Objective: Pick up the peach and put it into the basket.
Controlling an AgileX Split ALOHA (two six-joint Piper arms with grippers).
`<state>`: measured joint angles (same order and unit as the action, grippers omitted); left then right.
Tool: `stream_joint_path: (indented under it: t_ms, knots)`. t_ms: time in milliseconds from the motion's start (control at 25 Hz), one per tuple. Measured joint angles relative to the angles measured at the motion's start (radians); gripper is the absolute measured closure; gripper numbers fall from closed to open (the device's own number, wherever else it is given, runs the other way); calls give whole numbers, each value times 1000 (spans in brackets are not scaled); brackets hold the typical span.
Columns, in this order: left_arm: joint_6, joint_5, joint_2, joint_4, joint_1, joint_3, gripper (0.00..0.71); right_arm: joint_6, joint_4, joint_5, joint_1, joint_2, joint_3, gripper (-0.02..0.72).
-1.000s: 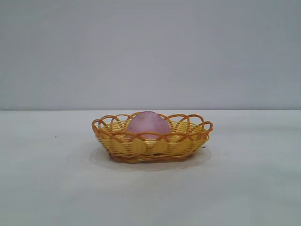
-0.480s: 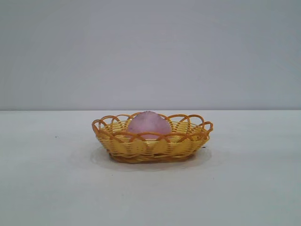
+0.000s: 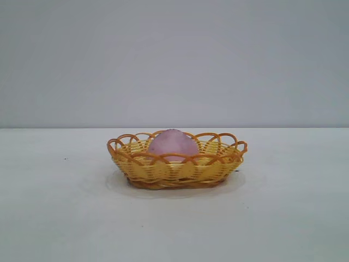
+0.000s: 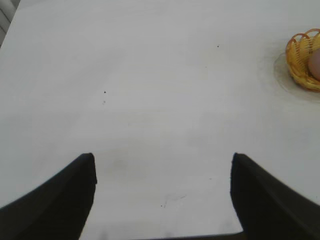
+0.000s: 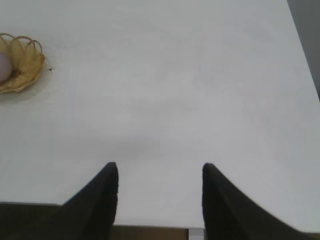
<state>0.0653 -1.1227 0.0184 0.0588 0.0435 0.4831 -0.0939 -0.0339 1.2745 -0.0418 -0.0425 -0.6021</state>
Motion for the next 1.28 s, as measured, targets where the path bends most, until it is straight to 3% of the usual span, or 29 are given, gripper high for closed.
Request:
stream_joint_path:
  t_ms: [440, 1040, 1280]
  knots:
    - [0, 0, 0, 0, 0, 0, 180, 2, -44, -119, -6, 60, 112, 376]
    - [0, 2, 0, 0, 0, 0, 180, 2, -46, -127, -6, 60, 113, 376]
    - [0, 2, -18, 0, -13, 0, 180, 2, -48, -130, -68, 60, 113, 376]
